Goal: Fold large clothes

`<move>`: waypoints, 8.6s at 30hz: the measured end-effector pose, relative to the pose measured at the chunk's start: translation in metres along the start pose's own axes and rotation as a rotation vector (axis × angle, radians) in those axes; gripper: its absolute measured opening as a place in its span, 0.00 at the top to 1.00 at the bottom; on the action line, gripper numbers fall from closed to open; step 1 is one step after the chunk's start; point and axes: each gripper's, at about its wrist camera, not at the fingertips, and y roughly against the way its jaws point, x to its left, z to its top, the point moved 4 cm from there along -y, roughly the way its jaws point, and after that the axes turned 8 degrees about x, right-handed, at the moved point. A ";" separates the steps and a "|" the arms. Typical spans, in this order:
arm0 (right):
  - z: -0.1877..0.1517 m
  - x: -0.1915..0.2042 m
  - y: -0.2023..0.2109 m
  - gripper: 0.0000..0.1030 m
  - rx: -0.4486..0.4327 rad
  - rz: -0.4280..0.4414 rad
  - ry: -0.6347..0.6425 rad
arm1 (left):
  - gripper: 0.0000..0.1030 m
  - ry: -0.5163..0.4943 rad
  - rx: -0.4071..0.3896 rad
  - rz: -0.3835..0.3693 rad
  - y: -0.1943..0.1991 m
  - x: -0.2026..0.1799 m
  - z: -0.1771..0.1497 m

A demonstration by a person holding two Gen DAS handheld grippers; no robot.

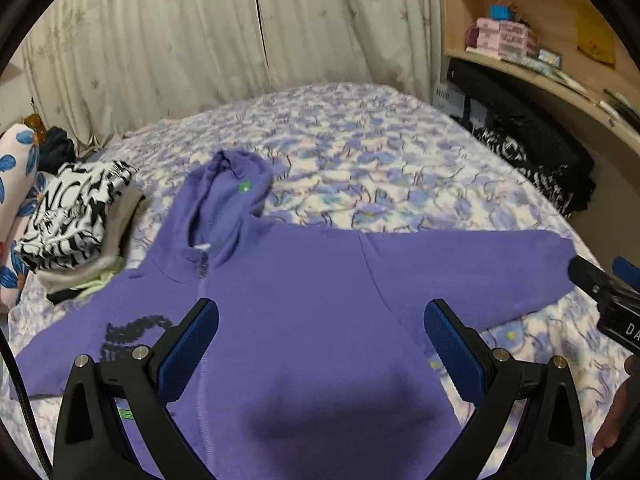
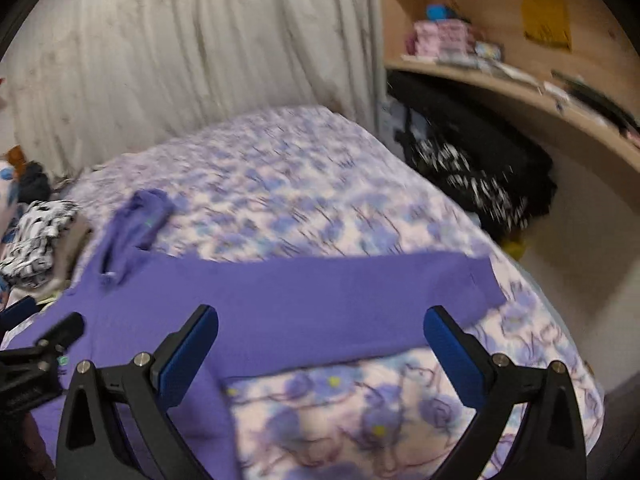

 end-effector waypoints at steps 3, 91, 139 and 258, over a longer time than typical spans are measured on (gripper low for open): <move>-0.009 -0.025 -0.032 0.00 0.073 -0.015 -0.066 | 0.01 0.025 0.040 0.029 -0.029 -0.006 -0.005; -0.147 0.176 -0.034 0.32 0.272 0.420 0.143 | 0.90 0.148 -0.008 -0.008 -0.046 0.153 -0.014; -0.008 0.163 -0.178 0.61 0.300 0.196 0.053 | 0.85 0.401 0.247 0.047 -0.192 0.304 -0.047; -0.216 0.499 0.043 0.59 0.252 0.422 0.559 | 0.12 0.907 0.082 -0.182 0.017 0.507 -0.308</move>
